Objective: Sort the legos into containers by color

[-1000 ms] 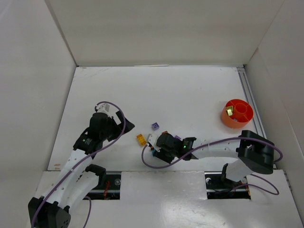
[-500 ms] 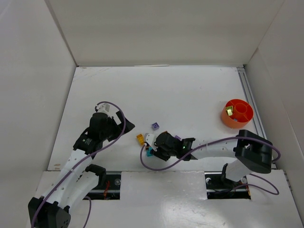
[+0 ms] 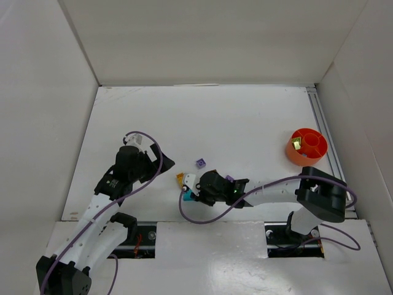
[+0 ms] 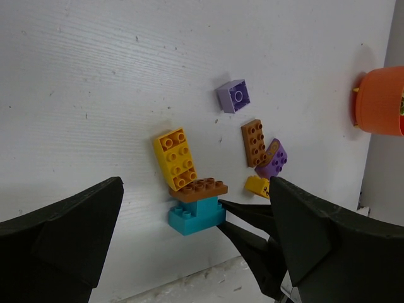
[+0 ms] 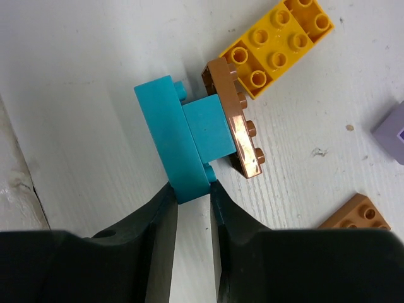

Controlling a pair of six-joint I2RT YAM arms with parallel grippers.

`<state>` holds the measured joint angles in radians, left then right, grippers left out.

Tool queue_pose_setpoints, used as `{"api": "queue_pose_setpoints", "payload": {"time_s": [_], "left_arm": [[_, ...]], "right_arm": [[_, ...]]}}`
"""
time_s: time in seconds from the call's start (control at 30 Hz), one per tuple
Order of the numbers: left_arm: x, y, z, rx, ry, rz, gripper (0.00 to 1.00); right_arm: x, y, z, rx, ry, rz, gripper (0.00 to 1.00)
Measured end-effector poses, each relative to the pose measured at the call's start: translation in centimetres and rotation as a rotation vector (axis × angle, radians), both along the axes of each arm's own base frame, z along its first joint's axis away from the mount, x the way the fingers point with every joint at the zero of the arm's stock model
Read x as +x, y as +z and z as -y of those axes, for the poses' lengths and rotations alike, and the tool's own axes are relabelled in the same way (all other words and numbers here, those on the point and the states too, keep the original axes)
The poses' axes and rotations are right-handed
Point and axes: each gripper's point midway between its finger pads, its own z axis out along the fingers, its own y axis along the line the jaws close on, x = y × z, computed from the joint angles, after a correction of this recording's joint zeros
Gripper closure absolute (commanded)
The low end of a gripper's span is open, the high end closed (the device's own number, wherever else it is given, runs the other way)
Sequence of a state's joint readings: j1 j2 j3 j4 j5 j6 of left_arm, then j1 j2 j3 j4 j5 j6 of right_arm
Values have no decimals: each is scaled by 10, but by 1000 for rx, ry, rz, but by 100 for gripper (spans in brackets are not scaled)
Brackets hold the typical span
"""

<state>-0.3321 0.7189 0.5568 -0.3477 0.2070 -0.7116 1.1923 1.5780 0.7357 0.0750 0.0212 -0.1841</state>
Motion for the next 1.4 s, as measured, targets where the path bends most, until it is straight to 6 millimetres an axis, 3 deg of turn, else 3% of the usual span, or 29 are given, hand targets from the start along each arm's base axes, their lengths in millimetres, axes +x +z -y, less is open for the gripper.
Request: {"api": "queue_pose_setpoints", "payload": {"time_s": [0.17,0.4,0.5,0.7,0.83,1.1,1.4], "left_arm": [[0,0,0,-1,-2,0,0],[-8,4,11,-27,-86,5,0],[-17,10,23,-61,-183,24,0],[-48,45,60,-238,-488,120,0],[-73,59,77,-387,-664,147,0],[-103,83,85,-527,-854,161,0],[-115,81,83,-557,-903,106,0]], "right_arm": [[0,0,-4,13,10,1,99],[-13,10,-5,29,137,10,100],[-24,39,3,70,225,46,100],[-44,122,14,211,391,155,100],[-58,153,17,254,490,185,100],[-58,161,25,192,527,204,100],[-54,170,19,179,562,246,100]]}}
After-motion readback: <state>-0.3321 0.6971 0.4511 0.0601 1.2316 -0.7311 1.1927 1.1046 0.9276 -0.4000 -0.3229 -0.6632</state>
